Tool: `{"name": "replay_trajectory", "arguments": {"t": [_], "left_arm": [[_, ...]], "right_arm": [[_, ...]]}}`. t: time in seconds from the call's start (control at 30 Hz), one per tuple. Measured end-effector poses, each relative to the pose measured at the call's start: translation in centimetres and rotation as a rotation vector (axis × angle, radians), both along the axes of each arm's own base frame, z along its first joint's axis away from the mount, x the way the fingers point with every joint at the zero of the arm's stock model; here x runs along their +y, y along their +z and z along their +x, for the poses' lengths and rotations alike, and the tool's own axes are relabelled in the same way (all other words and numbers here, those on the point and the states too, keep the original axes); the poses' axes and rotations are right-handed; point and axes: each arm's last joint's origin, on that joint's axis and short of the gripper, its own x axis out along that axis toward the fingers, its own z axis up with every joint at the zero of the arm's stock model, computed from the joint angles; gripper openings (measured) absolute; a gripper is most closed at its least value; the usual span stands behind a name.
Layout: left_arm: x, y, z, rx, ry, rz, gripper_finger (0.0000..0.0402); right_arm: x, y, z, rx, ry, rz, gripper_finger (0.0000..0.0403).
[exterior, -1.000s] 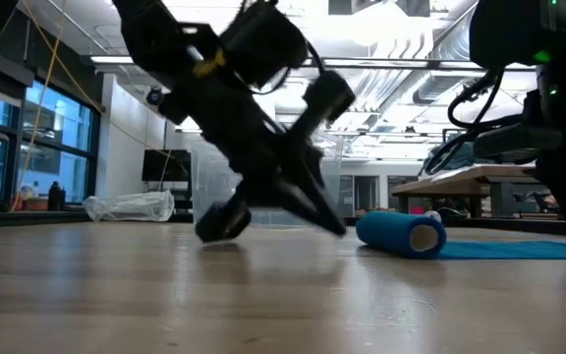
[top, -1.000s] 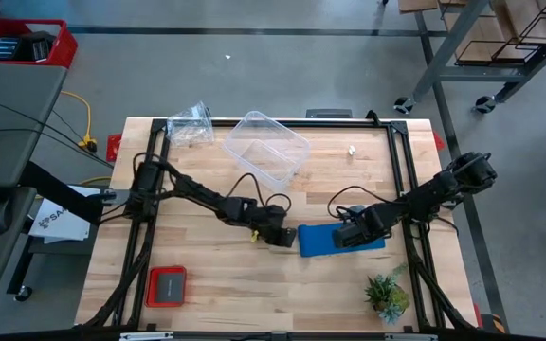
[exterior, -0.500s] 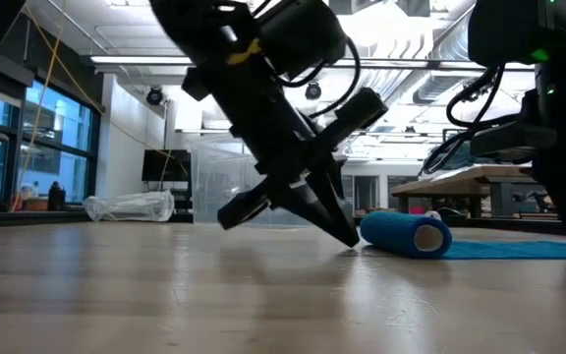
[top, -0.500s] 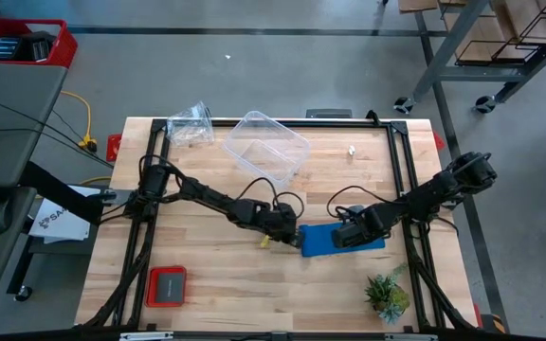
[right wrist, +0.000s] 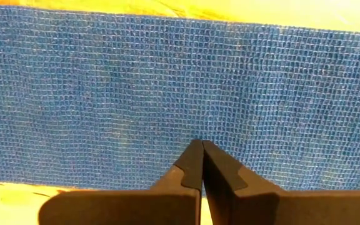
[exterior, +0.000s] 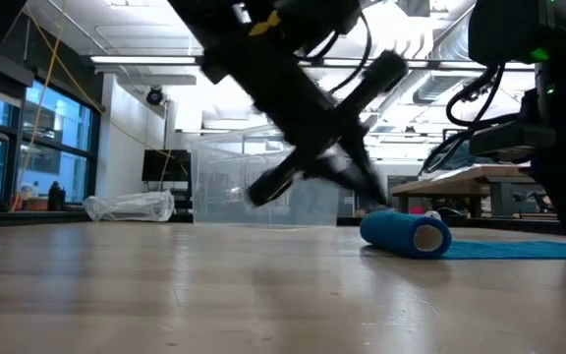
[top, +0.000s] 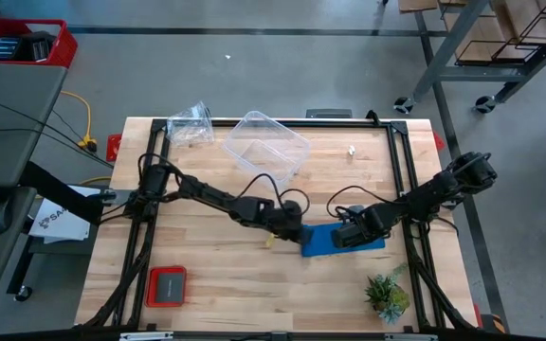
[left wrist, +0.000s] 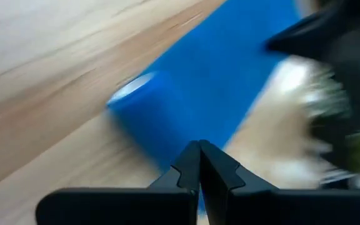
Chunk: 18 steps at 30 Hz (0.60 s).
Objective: Roll bandage
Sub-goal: Roll the blue bandage
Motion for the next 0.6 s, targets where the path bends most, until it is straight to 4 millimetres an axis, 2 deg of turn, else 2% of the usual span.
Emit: {"name": "replay_trajectory", "arguments": {"t": [0.13,0.23,0.33,0.4,0.5,0.6], "left_arm": [[0.9,0.6,2.3,-0.151,-0.106,-0.003,0.0000],[1.7,1.5,2.7,-0.162,-0.150,0.006,0.0000],[2.6,3.8,2.2,-0.185,-0.156,0.094,0.0000],[3.1,4.7,1.5,-0.142,-0.162,0.167,0.0000],[3.6,4.3,0.6,-0.029,-0.194,0.247,0.0000],[3.8,4.6,0.1,0.010,-0.227,0.281,0.0000]], "right_arm": [[0.0,0.0,0.0,-0.011,-0.002,-0.012,0.0000],[-0.1,0.3,0.0,-0.028,-0.016,-0.012,0.0000],[-0.1,0.8,-0.2,-0.050,-0.023,-0.035,0.0000],[-0.3,1.2,-0.4,-0.065,-0.028,-0.047,0.0000],[-0.4,2.0,-0.6,-0.103,-0.029,-0.055,0.0000],[-0.7,2.9,-1.0,-0.136,-0.032,-0.055,0.0000]]}}
